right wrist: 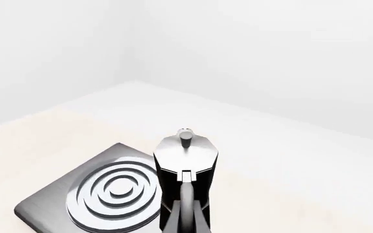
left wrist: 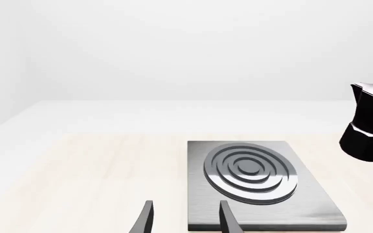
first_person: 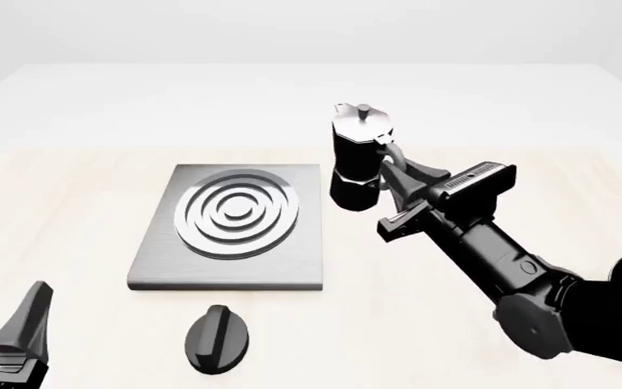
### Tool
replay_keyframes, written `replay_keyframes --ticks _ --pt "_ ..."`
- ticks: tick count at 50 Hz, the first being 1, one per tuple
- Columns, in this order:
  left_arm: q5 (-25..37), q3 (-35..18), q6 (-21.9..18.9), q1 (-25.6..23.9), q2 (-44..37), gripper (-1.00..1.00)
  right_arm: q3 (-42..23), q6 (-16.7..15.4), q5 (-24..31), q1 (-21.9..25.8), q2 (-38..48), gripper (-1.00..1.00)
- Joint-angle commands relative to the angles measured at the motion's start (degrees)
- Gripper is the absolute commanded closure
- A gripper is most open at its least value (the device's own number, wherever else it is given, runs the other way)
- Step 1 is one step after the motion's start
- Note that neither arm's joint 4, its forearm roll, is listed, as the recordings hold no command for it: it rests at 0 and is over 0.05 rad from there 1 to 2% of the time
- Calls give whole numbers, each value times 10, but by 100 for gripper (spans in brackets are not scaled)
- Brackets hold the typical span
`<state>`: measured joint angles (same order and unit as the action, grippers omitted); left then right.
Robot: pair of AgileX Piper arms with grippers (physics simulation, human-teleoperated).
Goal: Put the moka pot on the stove.
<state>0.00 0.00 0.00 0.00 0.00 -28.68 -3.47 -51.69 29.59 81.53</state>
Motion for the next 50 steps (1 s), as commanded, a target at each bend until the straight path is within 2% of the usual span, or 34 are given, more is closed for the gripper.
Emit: replay_keyframes --ticks 1,12,15,50 --pt "0 0 0 0 0 -100 -31 2 -7 9 21 100" --pt "0 0 0 0 0 -100 -61 3 -19 23 52 100" --pt "0 0 0 0 0 -100 -64 -11 -30 22 58 100" --pt "0 0 0 0 0 -100 -133 2 -44 52 125 100"
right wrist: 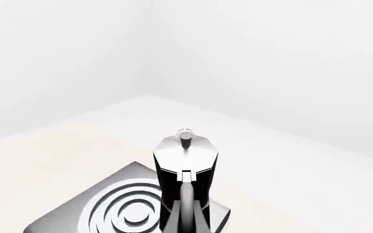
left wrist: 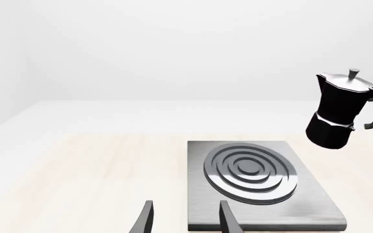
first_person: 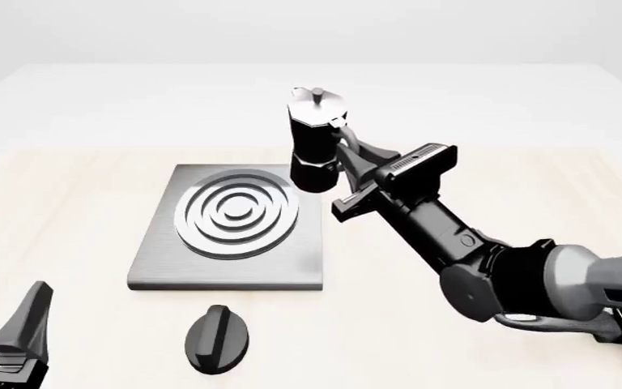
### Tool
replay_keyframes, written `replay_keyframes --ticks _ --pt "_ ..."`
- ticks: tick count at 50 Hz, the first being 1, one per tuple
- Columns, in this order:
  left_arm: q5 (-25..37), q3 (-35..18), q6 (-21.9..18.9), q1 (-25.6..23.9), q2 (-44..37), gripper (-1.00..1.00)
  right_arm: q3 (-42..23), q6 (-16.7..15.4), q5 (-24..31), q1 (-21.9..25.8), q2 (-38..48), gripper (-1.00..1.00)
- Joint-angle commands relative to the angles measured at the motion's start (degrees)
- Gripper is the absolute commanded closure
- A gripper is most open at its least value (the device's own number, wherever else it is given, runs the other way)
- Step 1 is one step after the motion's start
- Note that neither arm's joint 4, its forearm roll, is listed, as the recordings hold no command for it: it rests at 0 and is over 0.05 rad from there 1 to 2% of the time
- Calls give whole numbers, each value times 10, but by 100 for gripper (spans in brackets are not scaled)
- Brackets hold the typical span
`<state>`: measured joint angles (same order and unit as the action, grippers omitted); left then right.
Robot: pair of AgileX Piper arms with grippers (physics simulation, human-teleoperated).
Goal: Put the moka pot on the stove.
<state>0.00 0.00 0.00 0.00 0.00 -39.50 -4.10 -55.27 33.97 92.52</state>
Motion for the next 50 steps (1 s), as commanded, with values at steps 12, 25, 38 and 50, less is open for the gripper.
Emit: replay_keyframes --ticks 12,25,38,50 --pt "0 0 0 0 0 -100 -52 13 -13 19 39 100" --pt "0 0 0 0 0 -100 -84 18 -19 32 76 100" --pt "0 0 0 0 0 -100 -125 23 -20 42 119 100" --pt "0 0 0 0 0 -100 -150 28 -20 51 145 100"
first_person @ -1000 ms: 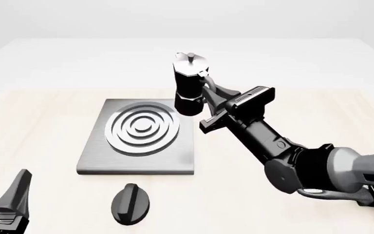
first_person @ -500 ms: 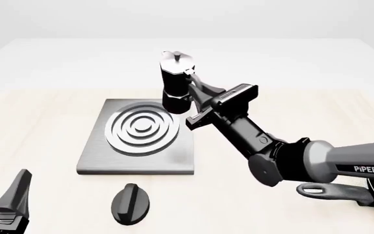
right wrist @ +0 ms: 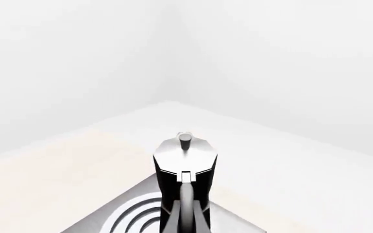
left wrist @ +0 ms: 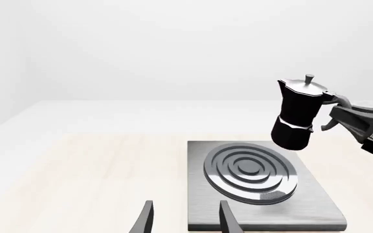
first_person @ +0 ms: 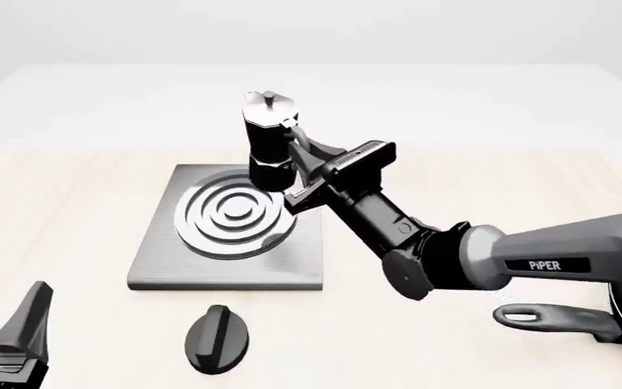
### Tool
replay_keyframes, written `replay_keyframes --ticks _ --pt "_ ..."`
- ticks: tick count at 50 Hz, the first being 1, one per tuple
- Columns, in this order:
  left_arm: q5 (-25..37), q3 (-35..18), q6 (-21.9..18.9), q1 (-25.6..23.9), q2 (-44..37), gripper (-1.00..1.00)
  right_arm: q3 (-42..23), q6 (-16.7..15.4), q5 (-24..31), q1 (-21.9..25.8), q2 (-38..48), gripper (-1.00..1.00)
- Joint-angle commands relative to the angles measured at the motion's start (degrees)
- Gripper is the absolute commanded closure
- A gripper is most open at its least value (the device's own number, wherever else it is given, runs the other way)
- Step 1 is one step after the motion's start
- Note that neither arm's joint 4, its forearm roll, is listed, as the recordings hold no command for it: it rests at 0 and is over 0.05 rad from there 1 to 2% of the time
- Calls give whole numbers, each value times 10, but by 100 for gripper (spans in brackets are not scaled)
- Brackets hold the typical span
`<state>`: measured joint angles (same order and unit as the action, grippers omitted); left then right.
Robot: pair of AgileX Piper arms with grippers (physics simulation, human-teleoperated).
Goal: Put the moka pot on the stove.
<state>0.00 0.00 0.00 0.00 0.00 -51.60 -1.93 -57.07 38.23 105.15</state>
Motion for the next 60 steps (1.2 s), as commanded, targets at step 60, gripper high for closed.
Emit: replay_keyframes --ticks 60 --pt "0 0 0 0 0 -100 -114 45 -7 26 129 100"
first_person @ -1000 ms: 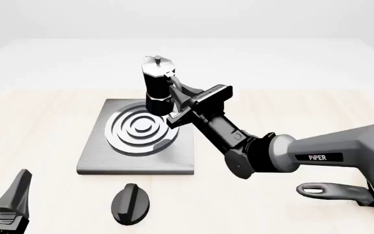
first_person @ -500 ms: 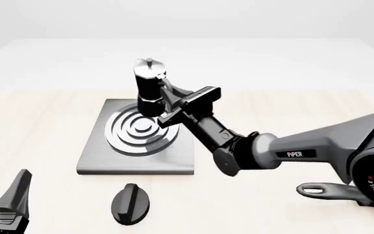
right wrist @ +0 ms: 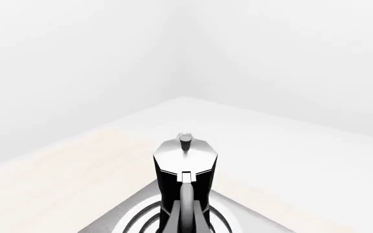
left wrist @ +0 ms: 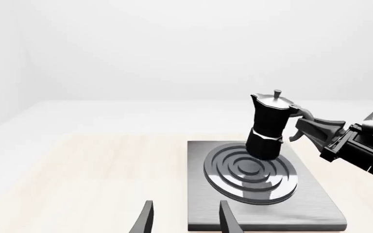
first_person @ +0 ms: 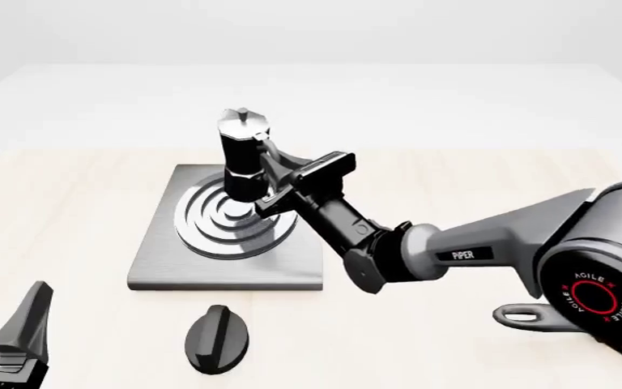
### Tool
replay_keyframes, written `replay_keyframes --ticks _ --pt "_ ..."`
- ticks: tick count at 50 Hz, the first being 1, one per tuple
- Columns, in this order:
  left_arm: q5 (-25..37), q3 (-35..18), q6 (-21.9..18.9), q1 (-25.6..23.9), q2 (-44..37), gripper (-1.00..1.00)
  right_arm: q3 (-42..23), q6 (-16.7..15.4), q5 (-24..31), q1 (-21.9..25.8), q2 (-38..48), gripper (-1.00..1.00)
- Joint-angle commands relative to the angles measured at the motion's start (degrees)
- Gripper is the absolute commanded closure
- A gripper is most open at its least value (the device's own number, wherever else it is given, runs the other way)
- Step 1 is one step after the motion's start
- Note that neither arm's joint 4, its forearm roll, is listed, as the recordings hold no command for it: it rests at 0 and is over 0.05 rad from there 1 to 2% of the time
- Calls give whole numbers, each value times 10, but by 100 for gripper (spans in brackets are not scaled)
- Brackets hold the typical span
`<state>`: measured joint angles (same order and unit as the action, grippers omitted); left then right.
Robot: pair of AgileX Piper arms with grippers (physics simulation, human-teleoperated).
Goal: Put the moka pot on the stove.
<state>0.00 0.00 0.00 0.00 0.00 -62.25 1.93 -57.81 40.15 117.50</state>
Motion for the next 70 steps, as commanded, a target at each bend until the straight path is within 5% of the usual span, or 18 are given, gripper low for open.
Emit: replay_keyframes --ticks 1,70 --pt "0 0 0 0 0 -100 -7 6 1 7 6 100" --pt "0 0 0 0 0 -100 -35 11 26 6 46 100"
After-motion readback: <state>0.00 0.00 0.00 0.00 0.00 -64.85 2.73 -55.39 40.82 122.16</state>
